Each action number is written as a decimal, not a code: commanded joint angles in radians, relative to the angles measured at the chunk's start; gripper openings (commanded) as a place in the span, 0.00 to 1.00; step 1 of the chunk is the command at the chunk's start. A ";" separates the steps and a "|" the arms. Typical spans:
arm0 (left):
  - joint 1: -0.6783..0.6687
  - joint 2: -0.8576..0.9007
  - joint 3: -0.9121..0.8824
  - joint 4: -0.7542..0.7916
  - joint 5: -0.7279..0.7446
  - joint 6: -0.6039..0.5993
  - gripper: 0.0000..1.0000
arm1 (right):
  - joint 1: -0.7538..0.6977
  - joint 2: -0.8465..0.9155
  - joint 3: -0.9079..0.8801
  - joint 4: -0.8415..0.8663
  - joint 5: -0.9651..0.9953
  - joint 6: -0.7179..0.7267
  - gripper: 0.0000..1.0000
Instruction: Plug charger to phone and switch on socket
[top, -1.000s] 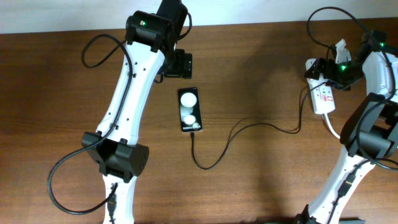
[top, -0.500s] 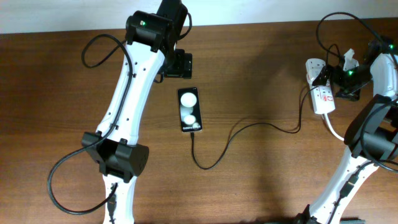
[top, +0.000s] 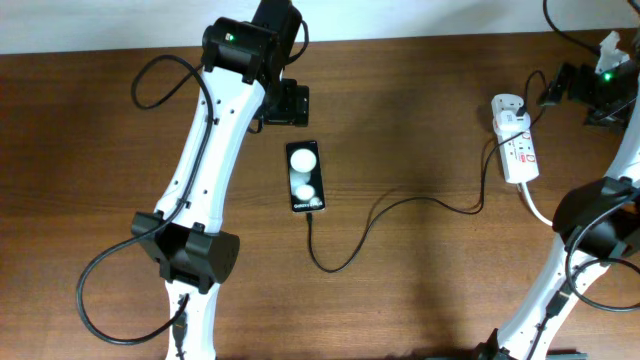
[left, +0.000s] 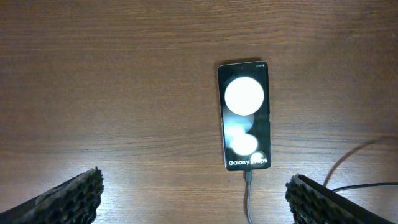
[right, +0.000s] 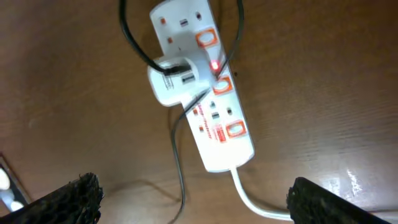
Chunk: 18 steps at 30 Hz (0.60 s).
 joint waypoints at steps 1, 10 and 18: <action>0.002 -0.019 0.013 -0.002 -0.018 0.008 0.99 | 0.003 -0.018 0.119 -0.059 0.075 0.035 0.99; 0.002 -0.019 0.013 -0.002 -0.018 0.008 0.99 | 0.003 -0.240 0.120 -0.059 0.075 0.087 0.99; 0.002 -0.019 0.013 -0.002 -0.017 0.008 0.99 | 0.003 -0.242 0.119 -0.058 0.075 0.087 0.99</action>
